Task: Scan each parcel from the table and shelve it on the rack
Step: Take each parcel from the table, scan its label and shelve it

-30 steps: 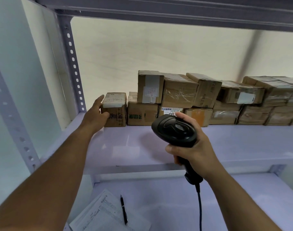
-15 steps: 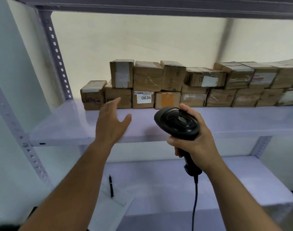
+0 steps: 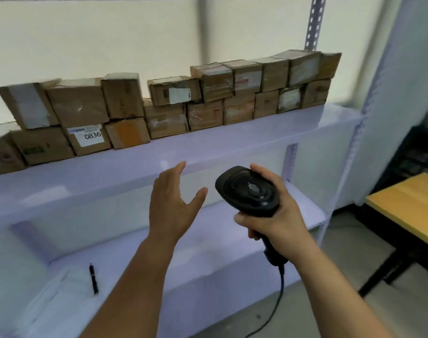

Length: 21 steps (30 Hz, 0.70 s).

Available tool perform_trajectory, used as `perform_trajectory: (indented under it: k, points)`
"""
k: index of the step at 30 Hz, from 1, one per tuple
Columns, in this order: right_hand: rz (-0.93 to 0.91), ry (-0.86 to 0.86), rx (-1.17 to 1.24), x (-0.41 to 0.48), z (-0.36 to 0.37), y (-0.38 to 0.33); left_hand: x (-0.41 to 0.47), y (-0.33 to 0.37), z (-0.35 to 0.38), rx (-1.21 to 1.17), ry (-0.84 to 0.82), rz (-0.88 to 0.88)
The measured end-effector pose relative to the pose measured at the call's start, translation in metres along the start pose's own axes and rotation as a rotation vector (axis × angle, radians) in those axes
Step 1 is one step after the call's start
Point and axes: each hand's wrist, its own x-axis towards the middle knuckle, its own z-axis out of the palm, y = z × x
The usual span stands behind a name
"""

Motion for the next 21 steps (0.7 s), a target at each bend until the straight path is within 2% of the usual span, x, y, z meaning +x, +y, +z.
perform_trajectory:
  k: [10,21]
  points:
    - [0.062,0.207,-0.095,-0.065,-0.140,-0.001,-0.037,0.113,0.127,-0.138,-0.232,0.126]
    - [0.039,0.500,-0.193,-0.131,-0.246,-0.004,-0.059,0.216,0.225,-0.298,-0.427,0.312]
